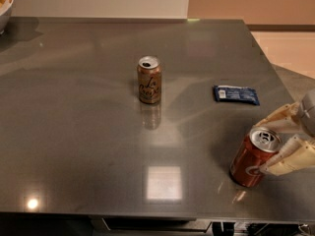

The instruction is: Move coke can near orange can

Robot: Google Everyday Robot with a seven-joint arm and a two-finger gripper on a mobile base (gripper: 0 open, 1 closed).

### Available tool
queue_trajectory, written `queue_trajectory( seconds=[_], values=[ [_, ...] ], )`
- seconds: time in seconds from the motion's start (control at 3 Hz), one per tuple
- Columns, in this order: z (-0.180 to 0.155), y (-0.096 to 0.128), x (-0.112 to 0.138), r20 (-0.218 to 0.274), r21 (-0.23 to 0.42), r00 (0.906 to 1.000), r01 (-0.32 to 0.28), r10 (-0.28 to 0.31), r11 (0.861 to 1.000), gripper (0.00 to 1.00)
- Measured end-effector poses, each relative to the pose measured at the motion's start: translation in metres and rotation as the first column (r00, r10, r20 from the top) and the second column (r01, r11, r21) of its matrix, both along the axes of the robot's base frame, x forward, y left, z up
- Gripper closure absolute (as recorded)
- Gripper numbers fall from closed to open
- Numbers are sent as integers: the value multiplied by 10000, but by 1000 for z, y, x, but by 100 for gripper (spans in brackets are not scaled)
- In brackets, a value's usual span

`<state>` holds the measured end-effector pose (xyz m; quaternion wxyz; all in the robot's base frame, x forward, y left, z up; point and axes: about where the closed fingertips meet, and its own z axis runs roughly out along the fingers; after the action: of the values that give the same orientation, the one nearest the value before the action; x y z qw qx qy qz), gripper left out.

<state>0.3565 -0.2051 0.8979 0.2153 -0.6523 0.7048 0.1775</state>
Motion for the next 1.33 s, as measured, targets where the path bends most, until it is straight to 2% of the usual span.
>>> queue_trajectory(
  seconds=[0.33, 0.67, 1.33],
  values=[
    [10, 11, 11, 226, 39, 9997, 1, -2, 10000, 86],
    [21, 30, 33, 517, 48, 9986, 55, -57, 10000, 100],
    [30, 74, 90, 808, -146, 9963, 295, -282, 9995, 100]
  ],
)
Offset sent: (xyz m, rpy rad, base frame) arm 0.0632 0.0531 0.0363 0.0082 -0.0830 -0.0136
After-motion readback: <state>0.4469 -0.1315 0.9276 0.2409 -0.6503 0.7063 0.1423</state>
